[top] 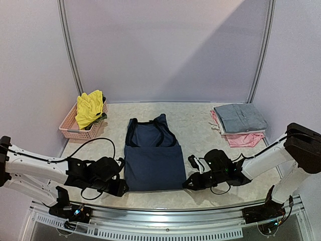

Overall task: Fold and stack the mixed laundry pile
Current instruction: Pick up the 2/3-rectangle-folded tank top from the center of the board.

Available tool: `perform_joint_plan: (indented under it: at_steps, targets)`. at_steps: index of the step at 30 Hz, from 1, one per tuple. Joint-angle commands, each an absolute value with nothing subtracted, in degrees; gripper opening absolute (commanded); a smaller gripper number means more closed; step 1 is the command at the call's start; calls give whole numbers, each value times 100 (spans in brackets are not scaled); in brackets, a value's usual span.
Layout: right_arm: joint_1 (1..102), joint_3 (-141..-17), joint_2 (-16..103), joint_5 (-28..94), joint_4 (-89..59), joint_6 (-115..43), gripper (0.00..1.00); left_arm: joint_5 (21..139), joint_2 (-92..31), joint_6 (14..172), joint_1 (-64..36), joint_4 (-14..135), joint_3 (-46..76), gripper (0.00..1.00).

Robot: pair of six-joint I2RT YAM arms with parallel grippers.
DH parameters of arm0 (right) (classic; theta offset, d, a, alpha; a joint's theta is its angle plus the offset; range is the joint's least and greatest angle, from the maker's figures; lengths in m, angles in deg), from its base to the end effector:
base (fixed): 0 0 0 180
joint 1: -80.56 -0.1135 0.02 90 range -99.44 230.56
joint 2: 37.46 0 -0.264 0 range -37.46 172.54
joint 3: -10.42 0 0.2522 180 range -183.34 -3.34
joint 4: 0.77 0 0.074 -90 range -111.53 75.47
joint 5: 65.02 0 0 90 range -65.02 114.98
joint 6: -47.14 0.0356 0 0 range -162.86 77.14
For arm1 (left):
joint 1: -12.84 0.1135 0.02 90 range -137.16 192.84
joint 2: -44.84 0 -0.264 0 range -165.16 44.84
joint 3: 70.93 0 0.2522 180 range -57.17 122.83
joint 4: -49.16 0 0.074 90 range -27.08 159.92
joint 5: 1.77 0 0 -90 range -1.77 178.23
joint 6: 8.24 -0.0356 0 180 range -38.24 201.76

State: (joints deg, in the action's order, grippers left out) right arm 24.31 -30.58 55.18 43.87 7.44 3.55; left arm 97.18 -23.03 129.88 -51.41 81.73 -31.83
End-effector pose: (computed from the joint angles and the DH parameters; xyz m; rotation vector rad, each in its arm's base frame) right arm 0.1387 0.2283 0.1054 -0.4145 2.6128 1.1609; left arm 0.0893 -0.1723 0.1409 0.3253 2.6808 -0.4554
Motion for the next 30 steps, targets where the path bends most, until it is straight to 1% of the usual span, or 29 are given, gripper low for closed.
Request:
perform_joint_plan:
  at_steps: [1,5,8,10,14,15,18,19,23,30]
  targets:
    - [2384,-2979,5705,4311,503,365,11,9693,-2296,13173,-5430,7905,-3239,50]
    - [2382,-2975,5752,4333,544,362,6,9805,-2431,13219,-5492,7854,-3256,50]
    - [2375,-2971,5772,4343,563,362,2,9953,-2555,13246,-5492,7815,-3286,44]
    - [2372,-2962,5781,4359,566,364,0,9939,-2640,13248,-5492,7687,-3321,39]
    - [2370,-2937,5761,4370,602,384,0,9905,-2777,13241,-5510,7409,-3382,25]
    - [2370,-2930,5749,4379,622,389,0,9909,-2798,13233,-5517,7341,-3398,21]
    - [2364,-2916,5696,4379,574,390,0,9898,-2830,13221,-5542,7188,-3436,2]
    - [2369,-2926,5652,4367,503,377,0,9888,-2810,13221,-5559,7203,-3424,0]
    - [2317,-3055,5281,4233,-158,253,0,9921,-2590,13201,-5813,7578,-3182,0]
    - [1968,-3505,4129,3658,-2050,55,0,10288,-2230,13317,-6564,8514,-2503,0]
